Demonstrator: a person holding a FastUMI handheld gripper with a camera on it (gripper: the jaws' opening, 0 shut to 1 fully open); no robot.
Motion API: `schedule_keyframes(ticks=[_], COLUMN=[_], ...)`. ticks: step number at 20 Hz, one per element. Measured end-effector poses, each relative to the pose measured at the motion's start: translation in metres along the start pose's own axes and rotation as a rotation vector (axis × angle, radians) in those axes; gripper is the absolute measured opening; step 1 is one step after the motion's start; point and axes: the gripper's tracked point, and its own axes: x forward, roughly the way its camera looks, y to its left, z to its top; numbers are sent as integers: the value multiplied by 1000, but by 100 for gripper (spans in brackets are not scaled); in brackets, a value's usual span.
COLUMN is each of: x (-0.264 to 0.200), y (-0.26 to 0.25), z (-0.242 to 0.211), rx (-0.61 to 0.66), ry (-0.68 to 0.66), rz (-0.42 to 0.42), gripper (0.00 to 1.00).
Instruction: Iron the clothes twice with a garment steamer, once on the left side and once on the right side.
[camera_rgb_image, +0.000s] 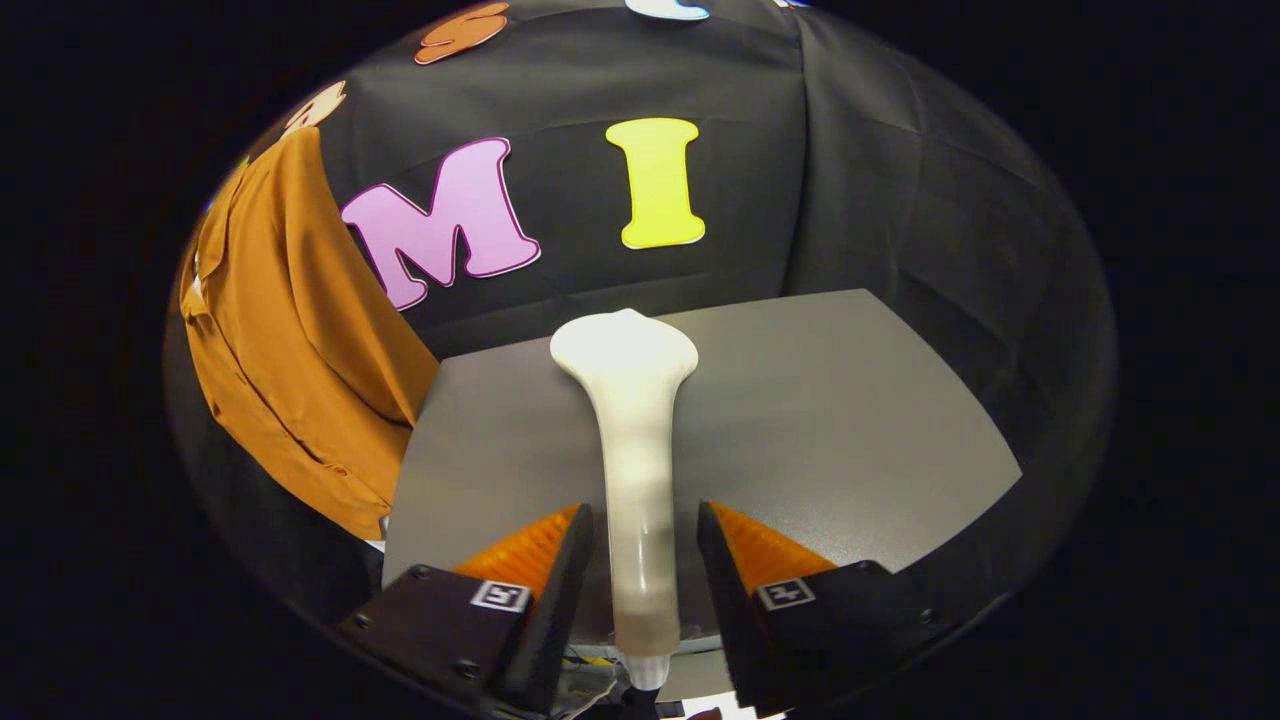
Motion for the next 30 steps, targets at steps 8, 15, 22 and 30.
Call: schedule_keyframes(ticks=[8, 15, 22, 30], x=[17, -55, -156, -202], y=[6, 3, 45, 154], z=[-1, 41, 51, 42], rx=[-62, -2, -53, -98], ry=[-47, -272, -415, -535], rz=[77, 74, 79, 122], gripper=[31, 23, 23, 23])
